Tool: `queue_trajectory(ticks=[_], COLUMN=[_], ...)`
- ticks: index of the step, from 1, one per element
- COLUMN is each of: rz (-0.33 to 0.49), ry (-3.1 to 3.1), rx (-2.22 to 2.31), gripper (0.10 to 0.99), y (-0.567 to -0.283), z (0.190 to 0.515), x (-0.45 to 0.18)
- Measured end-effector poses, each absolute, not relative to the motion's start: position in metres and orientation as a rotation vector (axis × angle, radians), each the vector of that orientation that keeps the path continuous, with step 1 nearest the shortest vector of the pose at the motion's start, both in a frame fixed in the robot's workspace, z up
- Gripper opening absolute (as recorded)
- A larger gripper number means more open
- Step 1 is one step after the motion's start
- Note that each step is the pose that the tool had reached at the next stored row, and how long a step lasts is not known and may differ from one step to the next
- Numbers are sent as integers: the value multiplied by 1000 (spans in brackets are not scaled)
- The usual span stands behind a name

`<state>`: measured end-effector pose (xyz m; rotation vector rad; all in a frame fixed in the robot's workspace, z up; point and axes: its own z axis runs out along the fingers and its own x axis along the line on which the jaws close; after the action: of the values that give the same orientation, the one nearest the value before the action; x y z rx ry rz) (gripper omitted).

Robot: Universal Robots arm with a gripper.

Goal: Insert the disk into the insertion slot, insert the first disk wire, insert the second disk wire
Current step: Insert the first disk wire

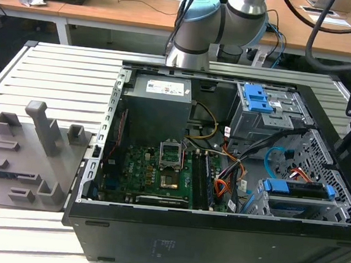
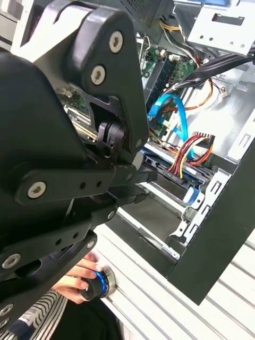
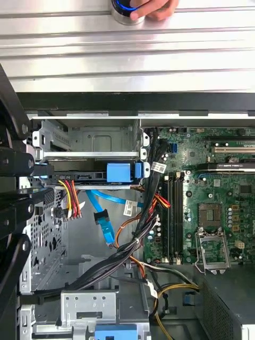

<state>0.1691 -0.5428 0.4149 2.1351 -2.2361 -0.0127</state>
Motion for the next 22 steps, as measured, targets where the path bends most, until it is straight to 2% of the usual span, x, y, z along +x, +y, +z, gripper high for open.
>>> queue_trajectory(ticks=[9, 11, 22], rz=[-13, -13, -13], ry=[-2236, -2236, -2236], rx=[2135, 2135, 2135], gripper=[224, 106, 106], y=[-543, -543, -543], z=[417, 417, 405], x=[169, 169, 165])
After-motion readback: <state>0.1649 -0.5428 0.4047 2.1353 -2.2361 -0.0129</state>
